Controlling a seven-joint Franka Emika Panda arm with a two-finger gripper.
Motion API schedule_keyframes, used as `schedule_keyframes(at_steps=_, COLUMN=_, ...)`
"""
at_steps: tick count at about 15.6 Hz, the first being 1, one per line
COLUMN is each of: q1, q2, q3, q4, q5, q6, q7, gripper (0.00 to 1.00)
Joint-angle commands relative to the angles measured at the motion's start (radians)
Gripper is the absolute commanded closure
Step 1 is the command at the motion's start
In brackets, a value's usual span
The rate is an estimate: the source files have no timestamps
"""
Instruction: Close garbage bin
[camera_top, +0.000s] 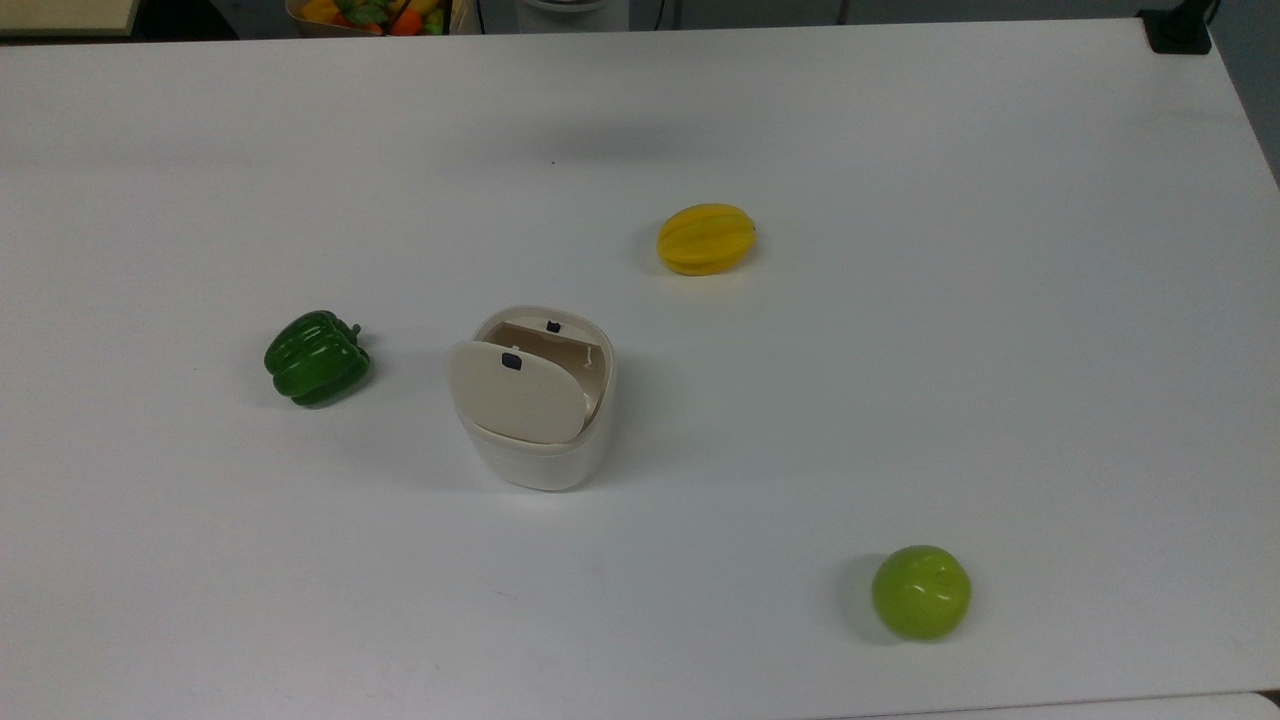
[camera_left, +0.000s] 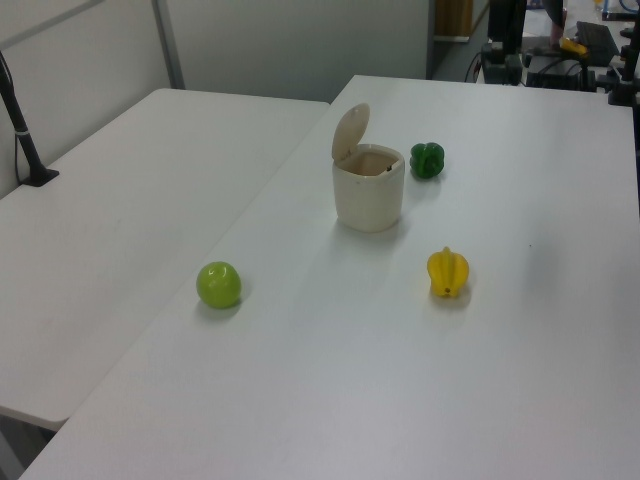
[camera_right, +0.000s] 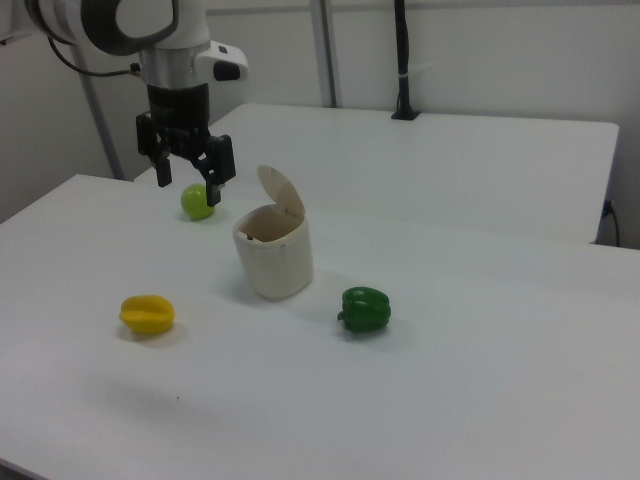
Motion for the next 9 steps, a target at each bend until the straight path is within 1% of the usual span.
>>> schedule_keyframes(at_steps=1, q1=0.004, q2=-0.002, q3=-0.009, q4=-0.003, q5=0.011, q6=0.02, q7=-0.022, gripper=0.26)
schedule_keyframes(at_steps=5, q1=0.006, q2=0.001, q3=-0.009, q4=-0.004, q5=0.014, q6=0.03, q7=-0.022, gripper=0.43)
schedule_keyframes(at_steps=8, q1=0.004, q2=0.002, q3=-0.009, q4=-0.004, q5=0.018, q6=0.058, q7=-0.023, gripper=0.59)
schedule_keyframes(at_steps=9, q1=0.004, q2=0.002, q3=-0.009, q4=-0.004, q5=0.018, q6=0.064, q7=-0.023, gripper=0.62)
